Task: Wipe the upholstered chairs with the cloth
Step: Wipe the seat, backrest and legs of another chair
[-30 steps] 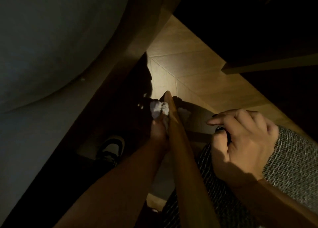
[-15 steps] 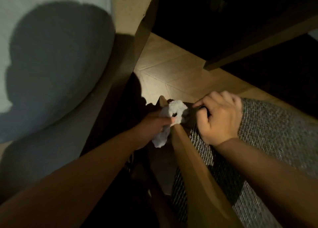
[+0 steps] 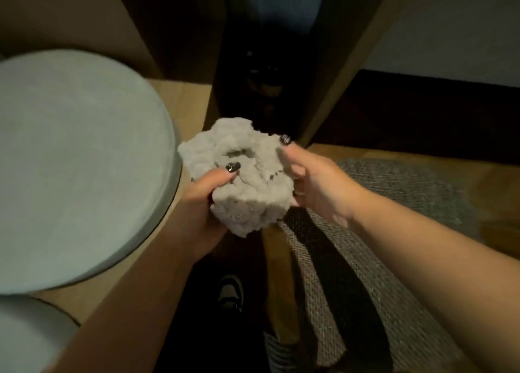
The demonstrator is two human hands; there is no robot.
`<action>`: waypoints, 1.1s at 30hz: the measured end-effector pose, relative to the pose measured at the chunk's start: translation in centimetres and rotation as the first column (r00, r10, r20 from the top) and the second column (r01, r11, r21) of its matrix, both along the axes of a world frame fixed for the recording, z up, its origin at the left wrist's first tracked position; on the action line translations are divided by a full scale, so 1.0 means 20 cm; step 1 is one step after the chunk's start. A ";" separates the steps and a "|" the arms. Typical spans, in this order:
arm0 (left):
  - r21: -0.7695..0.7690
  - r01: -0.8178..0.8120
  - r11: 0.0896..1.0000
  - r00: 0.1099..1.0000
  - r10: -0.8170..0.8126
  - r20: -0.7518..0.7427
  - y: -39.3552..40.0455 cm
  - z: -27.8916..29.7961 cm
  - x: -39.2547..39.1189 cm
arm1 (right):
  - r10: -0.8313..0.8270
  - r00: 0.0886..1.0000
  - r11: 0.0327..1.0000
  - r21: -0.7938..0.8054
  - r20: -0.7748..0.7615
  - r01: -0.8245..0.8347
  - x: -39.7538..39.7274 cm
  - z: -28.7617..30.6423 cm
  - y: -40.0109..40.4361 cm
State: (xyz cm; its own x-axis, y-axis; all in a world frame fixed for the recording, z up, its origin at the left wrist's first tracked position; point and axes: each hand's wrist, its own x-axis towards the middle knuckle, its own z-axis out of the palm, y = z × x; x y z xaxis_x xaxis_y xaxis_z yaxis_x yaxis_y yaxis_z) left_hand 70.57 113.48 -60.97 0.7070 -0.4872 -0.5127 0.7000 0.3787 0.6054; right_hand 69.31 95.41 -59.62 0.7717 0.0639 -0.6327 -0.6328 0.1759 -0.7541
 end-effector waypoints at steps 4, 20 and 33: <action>0.237 0.057 0.970 0.989 -0.088 0.121 -0.25 0.25 -0.16 | -0.017 0.998 0.992 -0.122 0.066 0.025 -0.29 0.24 -0.27; 0.469 0.358 0.807 0.931 -0.349 -0.110 -1.38 0.48 -1.21 | -0.436 0.881 0.819 -0.324 0.187 0.474 -1.43 0.73 -1.49; 0.491 0.613 0.620 0.778 -0.582 -0.236 -1.67 0.29 -1.19 | -0.287 0.920 0.386 -0.846 0.268 0.367 -1.41 0.52 -1.83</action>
State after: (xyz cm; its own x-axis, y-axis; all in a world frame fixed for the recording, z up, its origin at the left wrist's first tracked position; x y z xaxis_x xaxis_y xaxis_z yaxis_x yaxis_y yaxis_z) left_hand 46.73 80.00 -55.22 0.3232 -0.4439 -0.8358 0.6920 -0.4916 0.5286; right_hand 41.02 58.78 -49.31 0.6450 -0.7515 -0.1388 -0.6225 -0.4113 -0.6658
